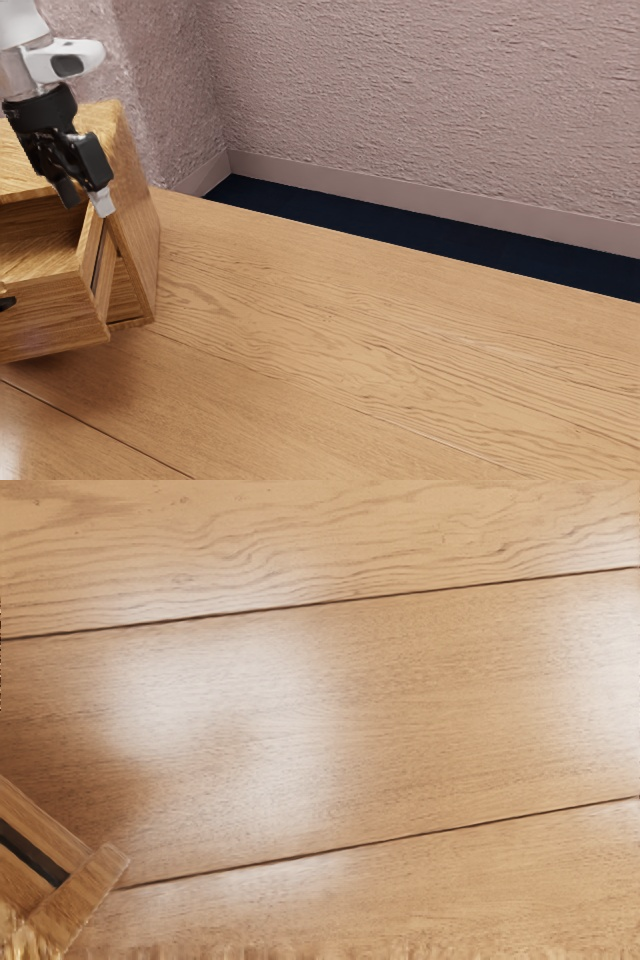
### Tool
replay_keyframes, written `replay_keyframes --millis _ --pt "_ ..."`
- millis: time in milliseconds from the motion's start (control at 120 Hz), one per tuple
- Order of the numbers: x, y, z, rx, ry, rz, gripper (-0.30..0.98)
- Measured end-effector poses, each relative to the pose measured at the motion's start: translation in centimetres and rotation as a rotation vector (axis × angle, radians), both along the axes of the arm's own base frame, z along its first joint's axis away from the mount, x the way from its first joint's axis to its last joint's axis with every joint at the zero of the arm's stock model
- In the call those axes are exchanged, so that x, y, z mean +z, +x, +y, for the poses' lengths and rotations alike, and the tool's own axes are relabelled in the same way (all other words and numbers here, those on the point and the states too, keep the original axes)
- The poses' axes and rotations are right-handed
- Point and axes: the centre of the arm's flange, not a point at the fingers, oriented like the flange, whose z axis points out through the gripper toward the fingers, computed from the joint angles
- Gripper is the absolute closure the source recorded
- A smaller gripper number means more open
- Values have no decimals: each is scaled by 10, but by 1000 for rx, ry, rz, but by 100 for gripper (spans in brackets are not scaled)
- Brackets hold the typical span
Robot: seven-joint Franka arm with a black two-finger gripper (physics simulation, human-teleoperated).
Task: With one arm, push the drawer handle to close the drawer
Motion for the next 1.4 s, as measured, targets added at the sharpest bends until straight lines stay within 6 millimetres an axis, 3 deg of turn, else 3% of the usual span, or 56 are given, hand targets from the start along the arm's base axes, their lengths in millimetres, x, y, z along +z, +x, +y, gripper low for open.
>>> replay_keyframes --millis 142,233,317,483,725,833,933,1167,1400 --pt "-6 -95 18 112 44 1 47" --pt "-21 -130 36 228 86 33 60" --pt "-49 -150 65 344 79 108 67" --pt "-94 -156 110 529 68 231 74" --pt "-131 -141 135 700 56 267 78" --pt "-139 -130 134 734 63 264 78" --pt "-151 -120 148 772 62 275 78" --pt "-148 -100 163 839 117 232 78" --pt "-142 -67 178 881 172 212 79"
